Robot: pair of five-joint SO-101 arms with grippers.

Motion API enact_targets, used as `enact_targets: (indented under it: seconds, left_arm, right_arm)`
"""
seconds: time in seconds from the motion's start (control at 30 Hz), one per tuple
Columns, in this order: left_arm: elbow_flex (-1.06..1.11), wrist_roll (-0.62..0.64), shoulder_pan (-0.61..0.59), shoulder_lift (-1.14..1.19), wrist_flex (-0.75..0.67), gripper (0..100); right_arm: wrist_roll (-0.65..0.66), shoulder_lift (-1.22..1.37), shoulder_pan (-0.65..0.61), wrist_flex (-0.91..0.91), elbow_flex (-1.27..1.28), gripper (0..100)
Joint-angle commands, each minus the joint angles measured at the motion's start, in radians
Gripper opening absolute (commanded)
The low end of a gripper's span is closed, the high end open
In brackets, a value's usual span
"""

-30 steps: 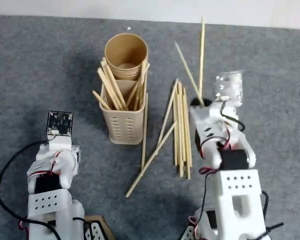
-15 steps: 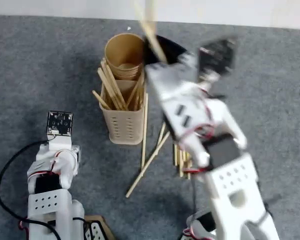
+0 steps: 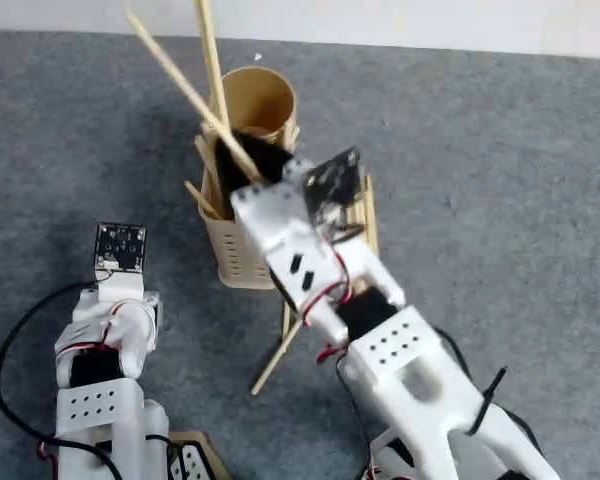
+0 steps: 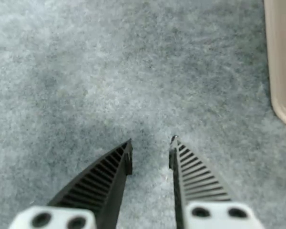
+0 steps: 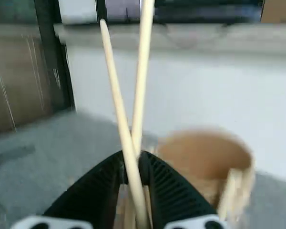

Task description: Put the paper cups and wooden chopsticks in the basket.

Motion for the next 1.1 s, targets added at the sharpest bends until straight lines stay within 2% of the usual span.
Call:
enact_targets:
  seconds: [0.0, 0.1, 0.27, 0.47, 0.53, 0.63, 0.77, 1.07]
  left_arm:
    - [-0.002, 0.003, 0.004, -0.007, -0.017, 16]
    - [-0.002, 0.003, 0.004, -0.007, -0.017, 16]
    - [-0.002, 0.003, 0.005, -0.007, -0.017, 16]
    - [-0.002, 0.003, 0.007, -0.007, -0.017, 16]
    - [-0.002, 0.003, 0.007, -0.007, -0.017, 16]
    - [-0.002, 0.003, 0.008, -0.007, -0.017, 16]
    - [-0.002, 0.003, 0.008, -0.007, -0.017, 16]
    - [-0.002, 0.003, 0.010, -0.007, -0.017, 16]
  right_arm:
    - [0.051, -0.038, -0.008, -0.085, 0.064, 0.6]
    - [0.052, -0.044, -0.004, -0.097, 0.088, 1.2]
    - [0.051, -0.050, 0.018, -0.087, 0.145, 12.5]
    - [0.055, -0.087, 0.024, -0.079, 0.150, 12.5]
    - [0.057, -0.128, 0.028, -0.018, 0.147, 12.4]
    - [0.057, -0.206, 0.084, 0.091, 0.147, 12.1]
    - [0.058, -0.297, 0.183, 0.183, 0.154, 6.6]
    - [0.058, -0.437, 0.248, 0.237, 0.427, 4.3]
